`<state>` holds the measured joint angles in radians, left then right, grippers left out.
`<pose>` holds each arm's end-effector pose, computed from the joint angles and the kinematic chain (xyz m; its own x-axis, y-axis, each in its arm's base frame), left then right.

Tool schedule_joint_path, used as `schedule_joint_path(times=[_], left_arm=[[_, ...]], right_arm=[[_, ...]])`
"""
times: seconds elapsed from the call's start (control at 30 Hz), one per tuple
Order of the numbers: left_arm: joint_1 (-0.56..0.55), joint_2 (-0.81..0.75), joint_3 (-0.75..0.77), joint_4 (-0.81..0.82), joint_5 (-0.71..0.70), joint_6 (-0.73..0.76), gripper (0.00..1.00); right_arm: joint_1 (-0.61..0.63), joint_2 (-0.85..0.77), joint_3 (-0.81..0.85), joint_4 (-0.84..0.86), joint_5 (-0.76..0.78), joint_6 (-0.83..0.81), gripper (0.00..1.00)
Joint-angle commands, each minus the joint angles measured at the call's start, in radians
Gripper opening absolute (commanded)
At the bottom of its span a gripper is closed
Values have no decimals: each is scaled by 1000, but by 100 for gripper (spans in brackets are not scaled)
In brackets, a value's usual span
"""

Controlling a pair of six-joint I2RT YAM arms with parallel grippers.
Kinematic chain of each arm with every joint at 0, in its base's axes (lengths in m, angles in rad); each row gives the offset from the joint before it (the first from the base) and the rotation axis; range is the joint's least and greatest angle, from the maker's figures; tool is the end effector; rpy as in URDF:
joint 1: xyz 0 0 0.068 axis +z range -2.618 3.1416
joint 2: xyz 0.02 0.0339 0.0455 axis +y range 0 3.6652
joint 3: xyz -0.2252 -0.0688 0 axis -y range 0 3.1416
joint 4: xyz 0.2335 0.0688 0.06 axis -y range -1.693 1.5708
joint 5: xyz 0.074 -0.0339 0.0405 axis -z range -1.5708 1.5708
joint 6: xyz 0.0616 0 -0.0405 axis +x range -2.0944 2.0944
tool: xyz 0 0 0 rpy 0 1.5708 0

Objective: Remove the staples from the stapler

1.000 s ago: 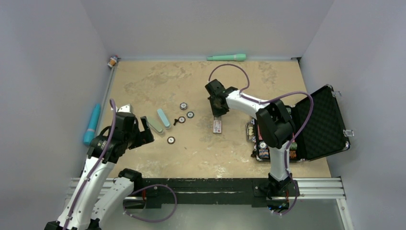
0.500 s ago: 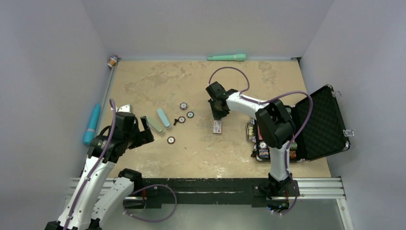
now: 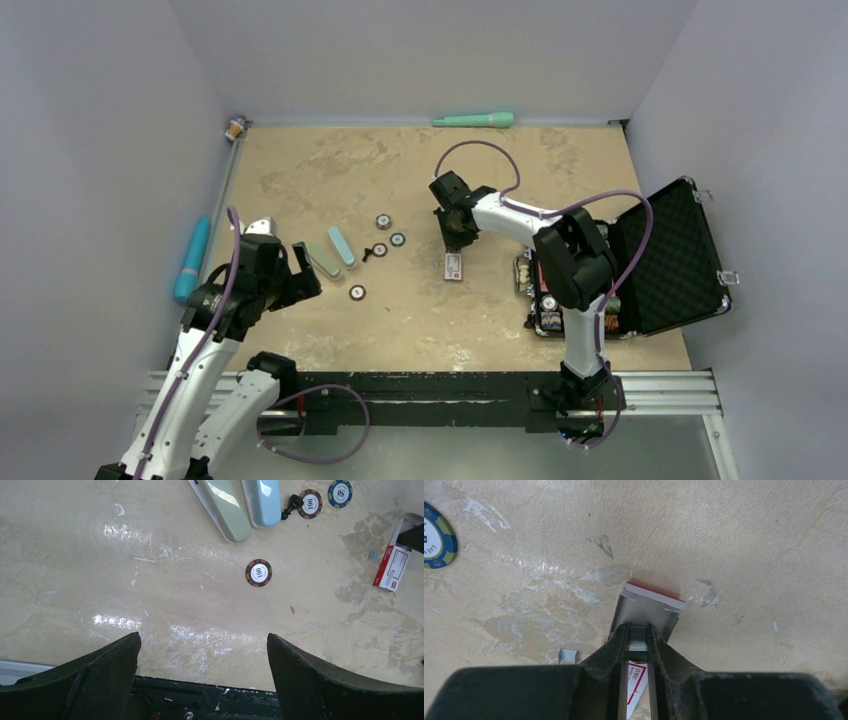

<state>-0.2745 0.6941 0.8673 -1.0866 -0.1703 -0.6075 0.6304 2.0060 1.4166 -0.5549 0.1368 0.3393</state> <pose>0.1461 -0.0303 0.2503 -0.7212 -0.3813 -0.5783 -0.2974 0.9244 -0.2386 0.3267 0.2280 0.1149 -0.8727 -0.2287 -0.4314 -0.2629 0.9646 0.0206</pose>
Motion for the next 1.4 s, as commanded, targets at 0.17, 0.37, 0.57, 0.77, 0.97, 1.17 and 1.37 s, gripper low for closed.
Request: schedule_joint_path(times=[0.17,0.37,0.57,0.77,0.97,1.17,1.37], left_arm=[[14,-16,6,25,3,20,100],[14,-21,6,25,2,20,100],[14,-31,6,24,-3,18,100],[14,-38,4,25,-3,17,100],[14,-37,3,25,2,17,100],[14,-45,2,21,-3,12,100],[14,-56,-1,14,-10,2,100]], right_arm=[[35,-80,-25,-33,-51,-1,23],[44,-119,-19,-62,-55,7,26],[53,-172,2,-109,-59,16,35],[77,-245,21,-131,-82,18,38],[129,-249,37,-125,-100,19,40],[163,-176,84,-128,-89,31,40],[164,-71,136,-131,-65,41,40]])
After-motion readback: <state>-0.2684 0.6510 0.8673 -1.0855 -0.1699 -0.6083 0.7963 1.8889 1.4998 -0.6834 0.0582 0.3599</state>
